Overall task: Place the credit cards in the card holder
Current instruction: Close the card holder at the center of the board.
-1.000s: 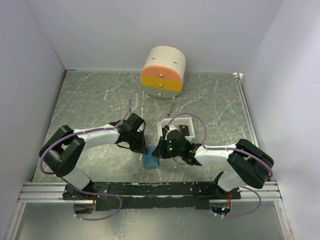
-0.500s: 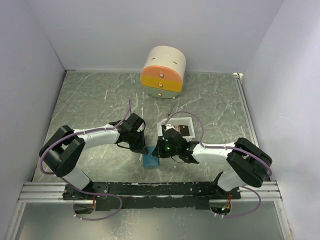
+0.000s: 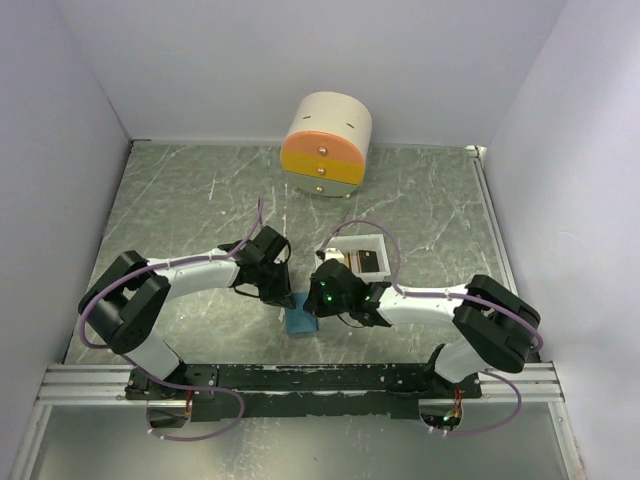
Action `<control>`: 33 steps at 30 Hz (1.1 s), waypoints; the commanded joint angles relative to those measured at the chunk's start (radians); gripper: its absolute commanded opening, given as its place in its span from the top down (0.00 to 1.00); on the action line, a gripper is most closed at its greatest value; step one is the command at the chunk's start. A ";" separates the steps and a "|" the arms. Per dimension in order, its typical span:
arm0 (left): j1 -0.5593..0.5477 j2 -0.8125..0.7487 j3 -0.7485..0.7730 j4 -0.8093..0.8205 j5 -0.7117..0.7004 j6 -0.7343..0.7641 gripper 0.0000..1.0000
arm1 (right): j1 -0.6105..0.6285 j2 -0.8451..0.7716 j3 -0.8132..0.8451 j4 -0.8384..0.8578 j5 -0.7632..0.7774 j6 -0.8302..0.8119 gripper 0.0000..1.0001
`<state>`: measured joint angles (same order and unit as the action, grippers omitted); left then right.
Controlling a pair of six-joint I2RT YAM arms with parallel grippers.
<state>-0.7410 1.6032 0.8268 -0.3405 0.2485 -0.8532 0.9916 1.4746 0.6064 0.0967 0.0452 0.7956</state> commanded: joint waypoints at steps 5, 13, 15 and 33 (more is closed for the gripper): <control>-0.006 0.026 -0.012 0.036 -0.021 0.003 0.83 | 0.064 0.069 -0.011 -0.183 0.072 -0.019 0.98; -0.006 0.033 -0.012 0.036 -0.020 -0.004 0.82 | 0.143 0.079 -0.001 -0.242 0.155 -0.012 1.00; -0.006 0.036 -0.013 0.036 -0.020 -0.009 0.82 | 0.173 0.082 0.009 -0.270 0.199 -0.001 1.00; -0.005 0.066 -0.032 0.038 -0.020 -0.039 0.81 | 0.355 0.173 0.005 -0.413 0.411 0.179 1.00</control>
<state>-0.7414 1.6142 0.8265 -0.3321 0.2680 -0.8856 1.3045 1.5501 0.7017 -0.0822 0.6003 0.9081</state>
